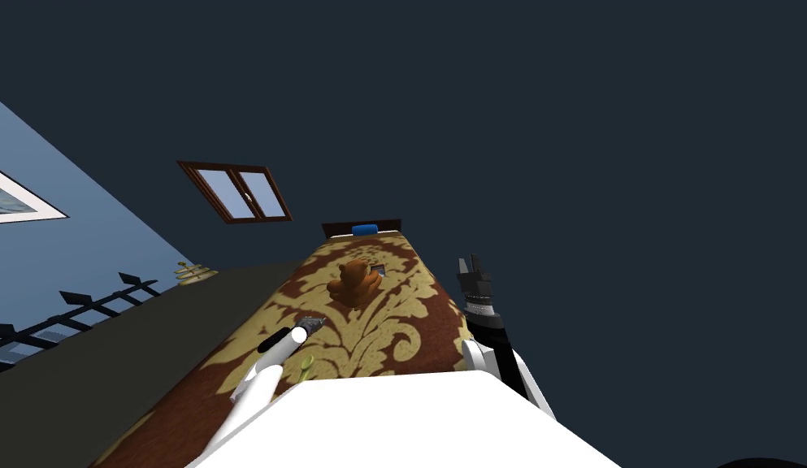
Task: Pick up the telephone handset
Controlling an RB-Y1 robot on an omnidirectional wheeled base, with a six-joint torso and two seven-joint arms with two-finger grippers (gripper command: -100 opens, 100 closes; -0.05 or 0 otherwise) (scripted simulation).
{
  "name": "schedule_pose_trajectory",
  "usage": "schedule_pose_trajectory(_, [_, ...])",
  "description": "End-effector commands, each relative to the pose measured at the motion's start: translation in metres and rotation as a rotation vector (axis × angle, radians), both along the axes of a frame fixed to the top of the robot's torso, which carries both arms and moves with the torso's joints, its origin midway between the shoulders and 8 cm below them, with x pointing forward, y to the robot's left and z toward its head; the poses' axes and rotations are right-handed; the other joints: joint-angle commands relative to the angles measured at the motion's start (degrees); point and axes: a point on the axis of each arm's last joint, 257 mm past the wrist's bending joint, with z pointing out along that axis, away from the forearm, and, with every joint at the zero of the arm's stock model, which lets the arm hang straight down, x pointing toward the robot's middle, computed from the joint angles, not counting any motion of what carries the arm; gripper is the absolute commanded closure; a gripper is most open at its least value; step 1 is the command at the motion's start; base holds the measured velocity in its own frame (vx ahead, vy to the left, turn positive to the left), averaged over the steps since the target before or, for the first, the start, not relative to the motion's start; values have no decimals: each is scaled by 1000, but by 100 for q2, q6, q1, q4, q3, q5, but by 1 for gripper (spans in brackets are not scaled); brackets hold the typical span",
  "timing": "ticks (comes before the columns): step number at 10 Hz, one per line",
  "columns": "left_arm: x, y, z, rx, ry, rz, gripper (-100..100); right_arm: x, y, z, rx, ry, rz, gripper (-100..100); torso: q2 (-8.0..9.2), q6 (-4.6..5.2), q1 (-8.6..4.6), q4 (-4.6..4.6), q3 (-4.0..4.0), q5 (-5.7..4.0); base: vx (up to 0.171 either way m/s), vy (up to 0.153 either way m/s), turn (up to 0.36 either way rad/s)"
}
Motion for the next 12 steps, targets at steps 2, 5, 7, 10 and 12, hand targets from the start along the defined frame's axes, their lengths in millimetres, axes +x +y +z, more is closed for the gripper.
schedule_pose_trajectory(2, [-40, -11, -43, -77, 107, 21, -100, 0, 0, 0, 0, 0, 0, 0, 1, -1, 1, 0, 0, 0, -5, 26, 3])
schedule_pose_trajectory(5, [-63, -20, -65, -118, 166, 31, -100, 0, 0, 0, 0, 0, 0, 0, 4, 1, 6, 2, 3, 1, -9, 33, 3])
schedule_pose_trajectory(7, [-114, -44, -105, -195, 283, 49, -100, 0, 0, 0, 0, 0, 0, 0, 5, 0, 6, 1, 3, 1, -16, 60, 14])
schedule_pose_trajectory(10, [-188, -82, -148, -286, 429, 65, -100, 0, 0, 0, 0, 0, 0, 0, 16, -3, 35, 3, 9, 8, -32, 108, 17])
schedule_pose_trajectory(12, [-185, -80, -146, -282, 421, 66, -100, 0, 0, 0, 0, 0, 0, 0, 9, 1, 14, 4, 6, 2, -11, 34, 2])
